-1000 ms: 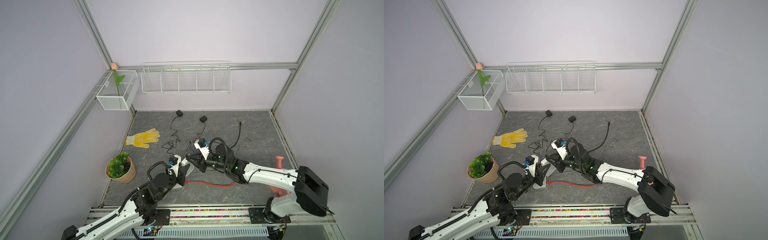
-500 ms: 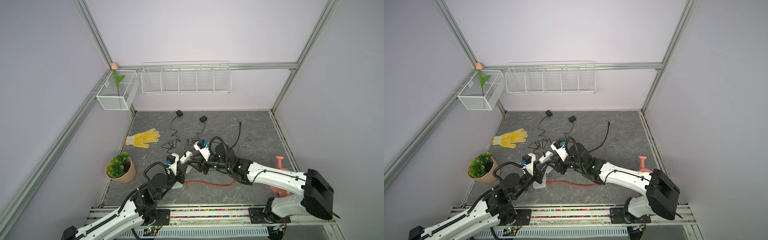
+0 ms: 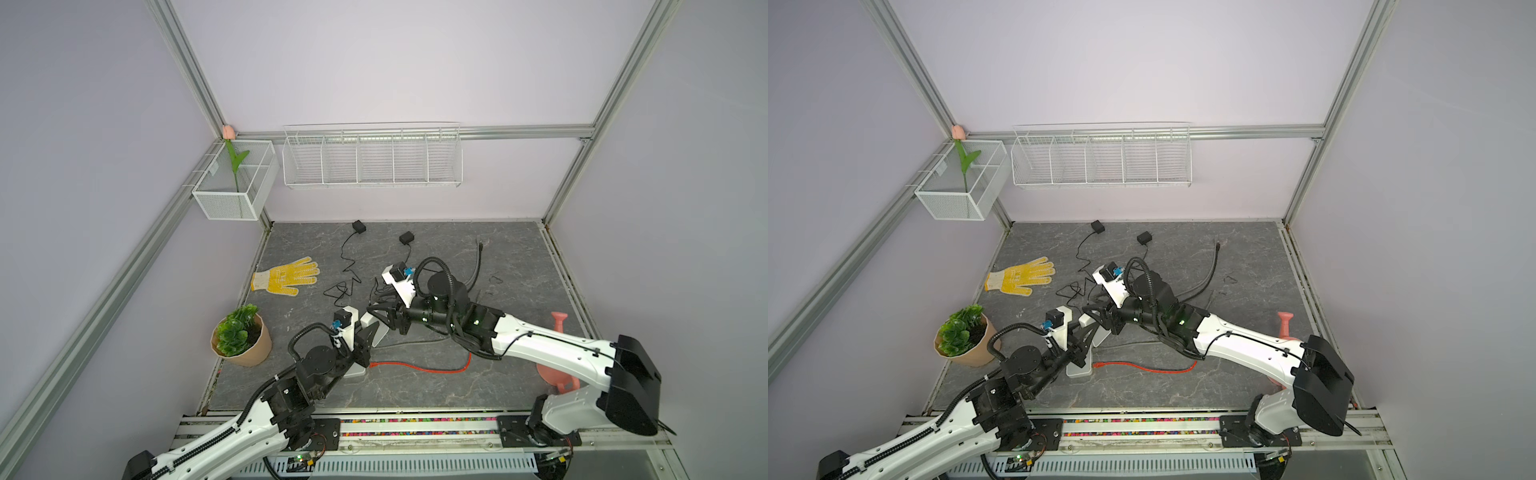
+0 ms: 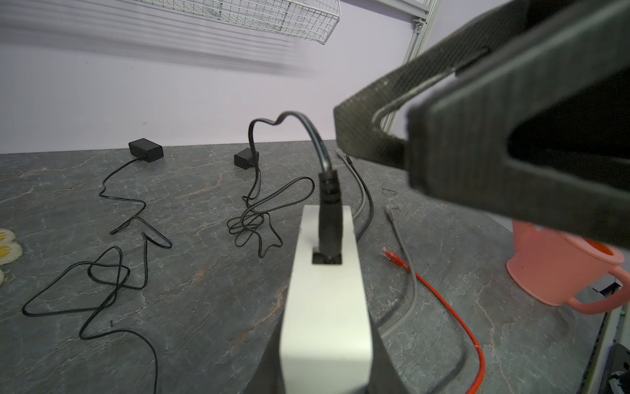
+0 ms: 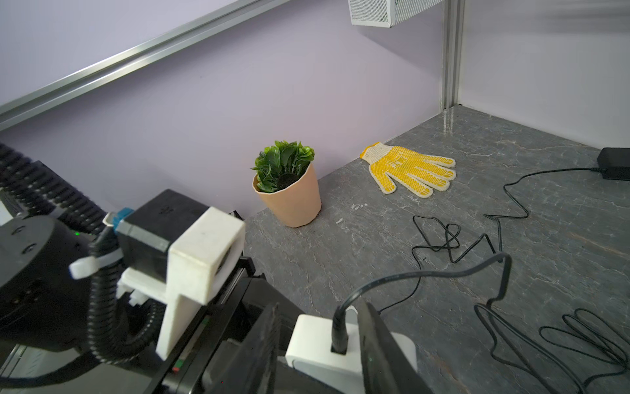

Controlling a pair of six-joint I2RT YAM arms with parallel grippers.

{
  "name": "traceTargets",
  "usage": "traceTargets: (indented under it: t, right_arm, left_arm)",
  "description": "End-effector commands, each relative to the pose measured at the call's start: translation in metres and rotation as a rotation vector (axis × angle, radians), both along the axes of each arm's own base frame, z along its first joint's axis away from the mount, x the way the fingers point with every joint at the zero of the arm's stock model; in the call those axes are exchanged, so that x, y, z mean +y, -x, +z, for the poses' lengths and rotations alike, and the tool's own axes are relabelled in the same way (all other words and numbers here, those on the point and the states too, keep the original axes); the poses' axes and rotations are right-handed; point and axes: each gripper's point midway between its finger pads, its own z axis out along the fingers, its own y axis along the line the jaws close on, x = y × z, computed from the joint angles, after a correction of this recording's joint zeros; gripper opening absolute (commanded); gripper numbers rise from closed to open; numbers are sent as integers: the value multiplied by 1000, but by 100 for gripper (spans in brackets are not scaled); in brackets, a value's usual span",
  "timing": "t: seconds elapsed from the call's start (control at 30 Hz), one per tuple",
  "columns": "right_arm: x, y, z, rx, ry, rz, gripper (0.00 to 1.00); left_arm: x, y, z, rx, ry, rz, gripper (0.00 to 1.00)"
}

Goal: Insert the plug into the switch port
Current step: 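Push the black plug down into the router port with the right gripper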

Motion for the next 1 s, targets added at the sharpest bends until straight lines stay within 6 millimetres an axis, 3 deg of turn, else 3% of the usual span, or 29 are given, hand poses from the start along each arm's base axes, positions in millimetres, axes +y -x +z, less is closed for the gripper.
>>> traceTargets:
  t: [0.0,0.57,0.83,0.97]
  right_arm:
    - [3,-6,-10,22,27,5,41]
    - [12,-13,-8,35,20,16,37]
    - [14,-11,-11,51,26,32,9]
    - [14,-10,-18,60,42,40,7]
  left_arm:
    - [0,-1,28,-36,72,2,0]
    - [0,-1,25,-34,62,4,0]
    - [2,0,26,-34,59,6,0]
    - [2,0,27,-33,60,7,0]
